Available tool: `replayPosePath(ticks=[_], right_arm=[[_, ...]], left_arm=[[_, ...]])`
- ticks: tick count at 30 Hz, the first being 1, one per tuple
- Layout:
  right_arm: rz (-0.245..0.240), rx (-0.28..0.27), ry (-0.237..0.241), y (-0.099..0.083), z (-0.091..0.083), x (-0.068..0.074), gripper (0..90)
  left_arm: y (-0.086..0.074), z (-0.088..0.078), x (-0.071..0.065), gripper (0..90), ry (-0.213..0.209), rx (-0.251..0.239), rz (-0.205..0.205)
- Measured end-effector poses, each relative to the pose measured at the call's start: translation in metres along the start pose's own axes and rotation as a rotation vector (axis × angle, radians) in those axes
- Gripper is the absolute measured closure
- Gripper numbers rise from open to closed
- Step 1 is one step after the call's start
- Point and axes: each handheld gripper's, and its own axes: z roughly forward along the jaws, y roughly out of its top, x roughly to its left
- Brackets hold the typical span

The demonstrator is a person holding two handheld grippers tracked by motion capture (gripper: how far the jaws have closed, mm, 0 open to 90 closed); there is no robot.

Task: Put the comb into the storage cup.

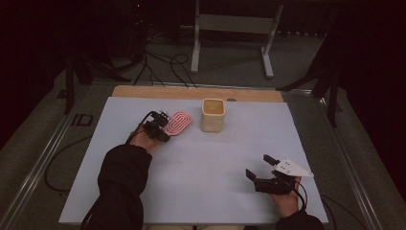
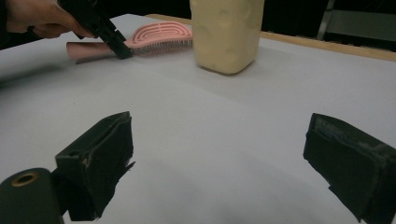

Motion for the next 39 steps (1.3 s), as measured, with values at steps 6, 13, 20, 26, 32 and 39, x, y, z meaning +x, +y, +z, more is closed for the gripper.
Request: replayPosePath(ticks=[6,13,20,26,32,39], right_arm=[[0.0,0.0,-0.003,0.0,0.0,0.0,8.2],[0.0,-0.001,-0.002,0.0,0.0,0.0,8.2],[0.0,0.0,-0.002,0.0,0.0,0.0,8.2],[0.0,-0.001,-0.002,0.0,0.0,0.0,8.2],[0.002,0.001,-0.002,0.0,0.0,0.0,8.2],[0.0,0.001,-0.002,0.0,0.0,0.0,8.2]], left_arm=[[-0.001,-0.001,0.0,70.0,-0.001,-0.006,-0.014],[-0.001,-0.007,0.001,70.1,-0.024,-0.038,-0.027],[-0.002,-0.015,0.0,70.1,-0.039,-0.064,-0.024],[-0.003,-0.027,-0.003,70.1,-0.043,-0.108,-0.025],[-0.006,-0.039,-0.005,70.1,-0.038,-0.139,-0.021],[-0.012,-0.048,-0.008,70.1,-0.03,-0.167,-0.02]])
